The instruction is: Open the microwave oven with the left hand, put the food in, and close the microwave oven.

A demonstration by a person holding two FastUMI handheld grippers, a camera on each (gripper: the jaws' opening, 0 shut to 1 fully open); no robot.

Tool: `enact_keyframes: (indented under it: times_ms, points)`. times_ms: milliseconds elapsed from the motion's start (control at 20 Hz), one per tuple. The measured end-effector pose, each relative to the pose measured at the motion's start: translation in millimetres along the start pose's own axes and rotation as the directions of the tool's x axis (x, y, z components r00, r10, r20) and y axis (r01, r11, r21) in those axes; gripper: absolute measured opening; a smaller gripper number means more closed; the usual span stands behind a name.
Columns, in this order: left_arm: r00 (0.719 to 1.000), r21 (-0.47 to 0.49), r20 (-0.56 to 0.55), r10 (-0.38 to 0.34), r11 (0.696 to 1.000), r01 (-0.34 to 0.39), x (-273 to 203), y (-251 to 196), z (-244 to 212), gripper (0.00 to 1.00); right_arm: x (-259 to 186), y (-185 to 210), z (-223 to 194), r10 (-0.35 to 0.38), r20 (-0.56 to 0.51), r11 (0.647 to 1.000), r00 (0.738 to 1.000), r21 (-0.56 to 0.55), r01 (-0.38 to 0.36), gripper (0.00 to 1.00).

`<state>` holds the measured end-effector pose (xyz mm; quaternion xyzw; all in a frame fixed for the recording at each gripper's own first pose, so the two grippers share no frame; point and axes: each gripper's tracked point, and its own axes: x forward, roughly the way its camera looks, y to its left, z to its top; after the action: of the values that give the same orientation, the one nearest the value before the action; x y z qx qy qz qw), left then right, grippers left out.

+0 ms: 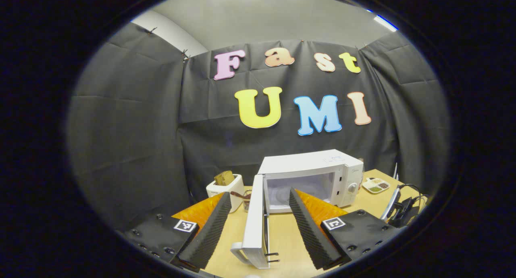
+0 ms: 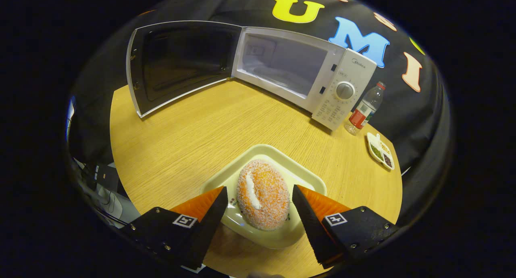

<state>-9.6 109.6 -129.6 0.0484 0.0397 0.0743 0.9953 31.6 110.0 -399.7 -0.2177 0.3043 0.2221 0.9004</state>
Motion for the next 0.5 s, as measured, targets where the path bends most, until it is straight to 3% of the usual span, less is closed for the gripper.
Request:
enact_keyframes:
  times_ms: [100,250,300,350,400,450,500]
  points:
    - [1.0,0.006,-0.009,-0.005,1.0,0.005,4,-2,-2,0.95,3,1,3,0.006,-0.001,1.0,1.0,0.011,-0.006,0.96]
    - [1.0,0.007,-0.008,-0.017,1.0,0.017,10,-4,-2,1.0,11,3,2,0.045,-0.02,0.998,0.999,0.04,-0.044,0.93]
    - [1.0,0.01,-0.009,-0.018,1.0,0.018,12,-4,-2,0.98,13,3,5,0.055,-0.019,0.997,0.998,0.049,-0.054,0.87]
    - [1.0,0.011,-0.014,-0.019,1.0,0.019,16,-5,-3,0.97,13,4,4,0.06,-0.031,0.997,0.998,0.048,-0.059,0.76]
    - [1.0,0.007,-0.018,-0.023,1.0,0.024,19,-7,-5,0.95,13,3,5,0.068,-0.035,0.997,0.997,0.038,-0.066,0.75]
    - [0.999,0.004,-0.019,-0.028,1.0,0.029,21,-8,-5,1.0,13,2,4,0.07,-0.043,0.997,0.997,0.036,-0.068,0.75]
    - [0.999,0.002,-0.02,-0.031,1.0,0.031,23,-9,-6,1.0,13,2,5,0.079,-0.053,0.996,0.995,0.041,-0.077,0.69]
